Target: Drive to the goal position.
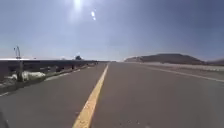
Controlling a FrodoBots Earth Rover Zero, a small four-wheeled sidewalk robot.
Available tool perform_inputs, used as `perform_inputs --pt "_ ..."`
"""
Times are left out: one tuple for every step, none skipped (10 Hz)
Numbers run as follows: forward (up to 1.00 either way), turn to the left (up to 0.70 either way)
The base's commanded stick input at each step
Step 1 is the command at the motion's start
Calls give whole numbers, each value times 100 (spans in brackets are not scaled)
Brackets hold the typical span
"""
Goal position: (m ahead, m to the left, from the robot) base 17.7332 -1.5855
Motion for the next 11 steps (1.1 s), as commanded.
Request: perform_inputs --pt "85 0" --pt "85 0" --pt "85 0" --pt "85 0" --pt "85 0" --pt "85 0" --pt "85 0" --pt "85 0" --pt "85 0" --pt "85 0" --pt "85 0"
